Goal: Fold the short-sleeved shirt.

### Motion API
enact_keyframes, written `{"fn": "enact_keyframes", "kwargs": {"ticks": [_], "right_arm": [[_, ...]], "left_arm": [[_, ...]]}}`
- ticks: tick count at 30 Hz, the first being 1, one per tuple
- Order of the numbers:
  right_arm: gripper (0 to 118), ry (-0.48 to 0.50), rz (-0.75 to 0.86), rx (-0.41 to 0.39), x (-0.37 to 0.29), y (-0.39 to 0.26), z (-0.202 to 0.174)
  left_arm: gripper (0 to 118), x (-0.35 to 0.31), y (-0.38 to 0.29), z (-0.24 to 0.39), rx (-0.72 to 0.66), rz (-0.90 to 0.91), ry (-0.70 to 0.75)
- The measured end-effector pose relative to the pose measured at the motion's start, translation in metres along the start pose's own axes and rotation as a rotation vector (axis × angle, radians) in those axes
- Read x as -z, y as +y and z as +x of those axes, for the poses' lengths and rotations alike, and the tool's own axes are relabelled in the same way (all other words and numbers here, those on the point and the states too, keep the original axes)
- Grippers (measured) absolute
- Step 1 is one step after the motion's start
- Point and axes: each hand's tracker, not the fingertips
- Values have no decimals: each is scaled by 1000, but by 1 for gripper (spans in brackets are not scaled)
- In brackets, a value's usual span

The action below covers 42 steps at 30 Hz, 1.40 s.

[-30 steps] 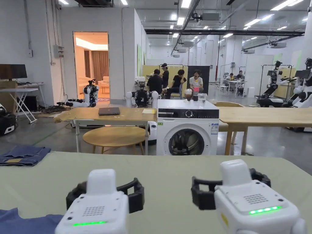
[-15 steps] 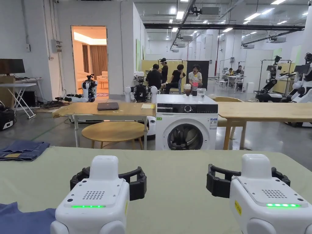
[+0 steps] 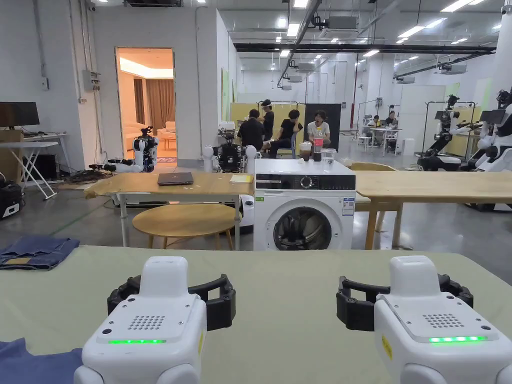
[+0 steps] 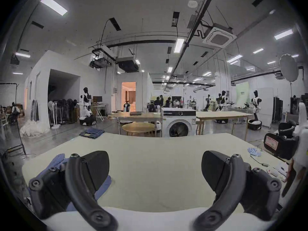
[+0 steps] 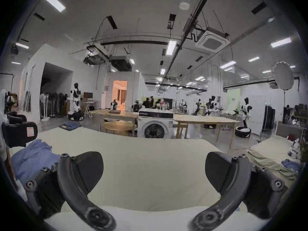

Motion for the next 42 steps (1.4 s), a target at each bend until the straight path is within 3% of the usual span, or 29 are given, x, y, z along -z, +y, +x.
{"fn": "enact_keyframes", "kwargs": {"ticks": [18, 20, 21, 22, 23, 24, 25, 27, 36, 39, 42], "right_arm": [[118, 1, -15, -18, 1, -1, -1], [118, -1, -21, -10, 1, -1, -1], [114, 0, -22, -4, 0, -1, -1], [83, 2, -21, 3, -2, -1, -1], [34, 9, -10, 10, -3, -1, -1], [0, -15, -10, 2, -2, -1, -2], [0, -80, 10, 29, -2, -5, -2], [0, -8, -13, 43, -1, -7, -4], [0, -35, -46, 28, 4, -16, -6], [0, -11, -55, 10, 10, -17, -19], [0, 74, -55, 0, 17, -12, -47]], "left_arm": [[111, -2, 3, 0, 4, -4, 3], [107, -2, 3, 0, 8, -9, 4], [93, -3, 3, 0, 10, -11, 2], [45, -3, 4, 0, 11, -11, 3], [7, -3, 4, -1, 5, -9, 26], [0, -2, 3, -1, 6, -16, 33], [0, -1, 3, -3, 1, -26, 20], [0, 0, 3, -4, 0, -61, 0], [0, 4, -4, -14, -4, -80, 19], [0, -1, -4, -33, -5, -81, 51], [0, -11, -2, -68, -29, -77, 143]]}}
